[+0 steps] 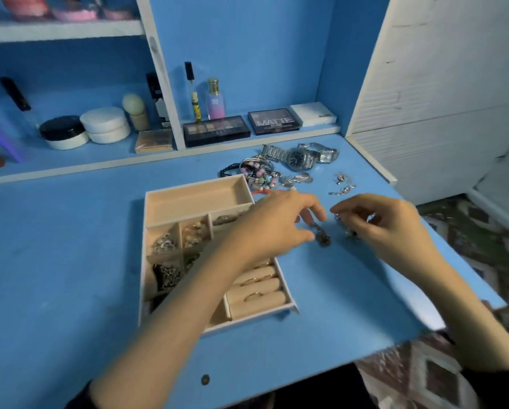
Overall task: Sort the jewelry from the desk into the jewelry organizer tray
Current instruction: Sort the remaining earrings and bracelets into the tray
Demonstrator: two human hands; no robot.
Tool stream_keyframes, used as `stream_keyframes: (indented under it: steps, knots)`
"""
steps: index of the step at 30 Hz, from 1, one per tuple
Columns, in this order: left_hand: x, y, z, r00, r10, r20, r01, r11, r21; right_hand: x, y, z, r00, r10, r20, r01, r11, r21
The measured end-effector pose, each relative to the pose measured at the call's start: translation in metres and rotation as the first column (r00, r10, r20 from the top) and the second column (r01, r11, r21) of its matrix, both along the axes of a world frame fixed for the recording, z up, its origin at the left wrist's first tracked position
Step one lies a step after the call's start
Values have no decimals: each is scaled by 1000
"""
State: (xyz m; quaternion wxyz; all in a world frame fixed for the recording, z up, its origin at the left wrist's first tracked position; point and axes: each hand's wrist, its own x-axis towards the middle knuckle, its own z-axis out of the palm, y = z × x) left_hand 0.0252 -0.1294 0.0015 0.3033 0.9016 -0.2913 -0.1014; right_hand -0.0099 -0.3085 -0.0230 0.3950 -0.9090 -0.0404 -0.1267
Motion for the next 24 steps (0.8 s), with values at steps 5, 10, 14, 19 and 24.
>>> stream_keyframes:
  steps: [5,10,14,19,24]
  knots:
    - [9,-21,-7,978,-196,68,171,947,271,4,-24,-3,998,-65,-14,63,996,-68]
    - [16,-26,-10,971,-216,101,185,948,258,7,-37,-2,997,-20,-71,2,969,-247]
    - [18,-26,-15,977,-184,104,154,958,244,7,-41,3,992,54,-116,-93,928,-361]
    - [17,-27,-16,987,-125,104,110,984,143,7,-43,8,984,96,-149,-151,894,-423]
    - [16,-21,-4,994,-31,103,35,998,-43,9,-39,8,994,51,-102,-91,889,-449]
